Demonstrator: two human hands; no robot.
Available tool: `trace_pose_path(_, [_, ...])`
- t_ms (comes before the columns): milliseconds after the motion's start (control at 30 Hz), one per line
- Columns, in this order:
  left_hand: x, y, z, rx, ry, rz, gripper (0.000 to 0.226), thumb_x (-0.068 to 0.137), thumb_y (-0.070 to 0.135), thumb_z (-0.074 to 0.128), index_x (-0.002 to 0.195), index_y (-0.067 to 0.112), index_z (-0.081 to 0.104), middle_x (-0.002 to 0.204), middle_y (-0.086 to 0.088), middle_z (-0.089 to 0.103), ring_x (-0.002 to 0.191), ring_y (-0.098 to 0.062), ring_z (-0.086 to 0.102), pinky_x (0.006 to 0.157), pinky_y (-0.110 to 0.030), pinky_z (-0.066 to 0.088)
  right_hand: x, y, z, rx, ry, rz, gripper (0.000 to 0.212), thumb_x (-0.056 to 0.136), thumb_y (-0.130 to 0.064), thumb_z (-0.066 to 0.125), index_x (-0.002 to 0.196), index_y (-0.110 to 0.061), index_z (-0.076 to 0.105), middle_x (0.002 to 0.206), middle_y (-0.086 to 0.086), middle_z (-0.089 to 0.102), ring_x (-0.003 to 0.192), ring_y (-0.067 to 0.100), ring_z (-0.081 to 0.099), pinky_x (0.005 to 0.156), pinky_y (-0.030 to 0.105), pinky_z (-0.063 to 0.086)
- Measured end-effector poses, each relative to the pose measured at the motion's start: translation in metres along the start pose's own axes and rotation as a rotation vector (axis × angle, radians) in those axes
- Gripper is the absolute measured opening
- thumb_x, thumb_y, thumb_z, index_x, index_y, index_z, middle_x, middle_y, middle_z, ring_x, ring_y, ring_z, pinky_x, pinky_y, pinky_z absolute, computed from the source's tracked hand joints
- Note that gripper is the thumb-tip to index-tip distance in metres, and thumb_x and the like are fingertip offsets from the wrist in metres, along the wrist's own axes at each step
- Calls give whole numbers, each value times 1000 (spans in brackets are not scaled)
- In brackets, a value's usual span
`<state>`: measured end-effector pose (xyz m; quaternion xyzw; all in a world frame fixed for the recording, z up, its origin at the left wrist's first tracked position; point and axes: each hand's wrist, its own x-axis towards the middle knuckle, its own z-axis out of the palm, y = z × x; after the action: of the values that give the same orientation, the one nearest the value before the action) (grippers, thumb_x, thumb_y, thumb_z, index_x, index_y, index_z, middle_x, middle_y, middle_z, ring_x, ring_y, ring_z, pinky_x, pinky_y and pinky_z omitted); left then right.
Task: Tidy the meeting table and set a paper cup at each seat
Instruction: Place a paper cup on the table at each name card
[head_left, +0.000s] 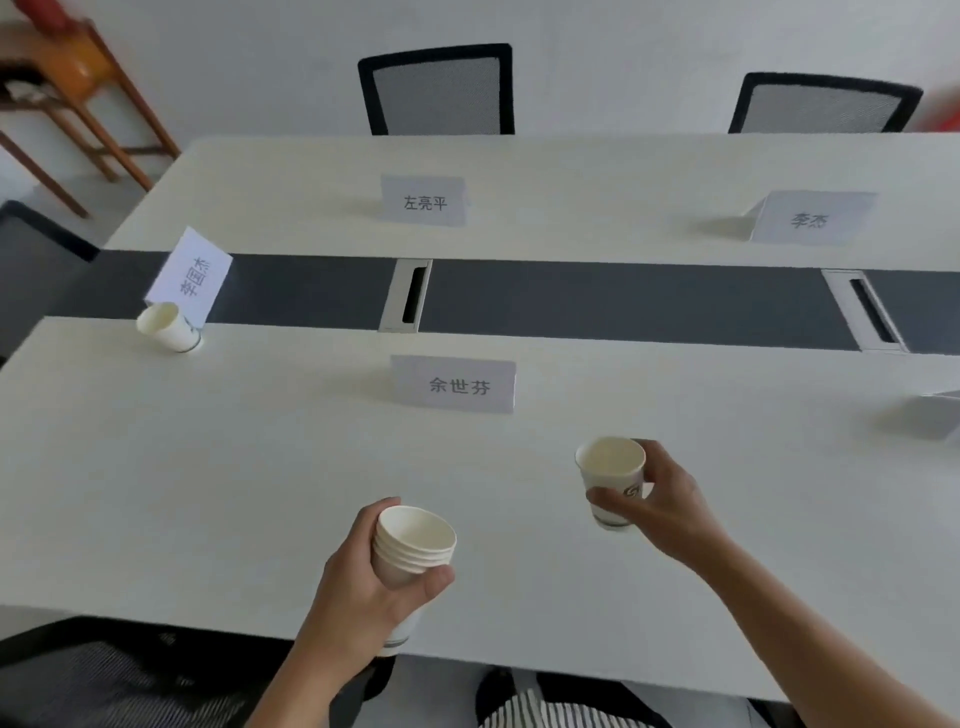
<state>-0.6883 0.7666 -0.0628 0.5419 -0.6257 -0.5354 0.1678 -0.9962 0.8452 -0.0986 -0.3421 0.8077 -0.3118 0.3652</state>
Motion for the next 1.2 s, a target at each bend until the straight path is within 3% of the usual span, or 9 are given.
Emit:
trace_pose_path(100, [14, 9, 0, 9, 76, -56, 78, 43, 58, 80, 112, 43, 49, 104, 30, 61, 95, 4, 60, 77, -20, 47, 80, -10, 15, 19, -26, -27, 64, 69, -27, 84, 123, -21, 51, 106, -2, 63, 102, 22, 58, 80, 31, 44])
trace_pose_path(267, [44, 24, 6, 43, 122, -143, 76, 49, 50, 87, 115, 42, 49, 104, 27, 62, 96, 2, 61, 75, -13, 49, 192, -30, 41, 48, 3, -84, 70, 68, -26, 84, 126, -18, 45, 111, 1, 61, 100, 23, 56, 80, 32, 44])
trace_pose_path(433, [62, 28, 11, 56, 164, -234, 84, 40, 61, 83, 114, 41, 50, 103, 25, 64, 95, -1, 63, 73, -5, 48, 246, -11, 66, 23, 36, -75, 68, 68, -28, 83, 124, -21, 45, 110, -1, 62, 98, 27, 59, 77, 33, 46])
trace_pose_path(533, [67, 27, 11, 61, 186, -277, 96, 29, 75, 80, 113, 41, 51, 102, 24, 65, 93, -2, 64, 74, -8, 51, 255, 3, 77, -42, 60, -42, 66, 68, -31, 81, 123, -18, 47, 116, 8, 63, 105, 32, 59, 80, 37, 47])
trace_pose_path(700, [75, 27, 12, 79, 156, -298, 95, 31, 76, 78, 115, 41, 51, 105, 26, 64, 95, -1, 63, 74, -6, 49, 259, 2, 81, -81, 89, -75, 67, 68, -28, 82, 125, -13, 49, 117, 12, 61, 106, 32, 57, 81, 35, 45])
trace_pose_path(900, [74, 39, 13, 79, 141, -230, 82, 43, 57, 82, 117, 41, 49, 104, 26, 63, 96, 0, 62, 74, -6, 48, 250, 7, 77, -131, 84, -45, 62, 69, -30, 81, 118, -12, 49, 109, 11, 61, 102, 32, 57, 73, 30, 40])
trace_pose_path(1067, [61, 42, 6, 101, 141, -159, 79, 50, 49, 87, 118, 39, 49, 107, 26, 61, 98, 0, 60, 75, -12, 50, 226, 10, 70, -183, 78, -36, 67, 74, -26, 78, 131, -11, 45, 129, 9, 56, 117, 27, 54, 89, 38, 47])
trace_pose_path(1133, [51, 48, 0, 106, 143, -96, 72, 56, 35, 91, 115, 35, 50, 106, 25, 60, 96, -2, 60, 70, -11, 52, 198, -1, 62, -109, 138, -24, 55, 80, -25, 73, 129, -13, 50, 128, 5, 60, 111, 23, 60, 85, 34, 48])
trace_pose_path(1200, [43, 53, -5, 112, 128, -32, 67, 59, 28, 90, 113, 34, 50, 106, 23, 60, 94, -2, 61, 68, -18, 55, 161, -31, 48, 36, 153, -78, 31, 83, -21, 71, 113, -15, 64, 106, 0, 70, 98, 19, 66, 76, 26, 46])
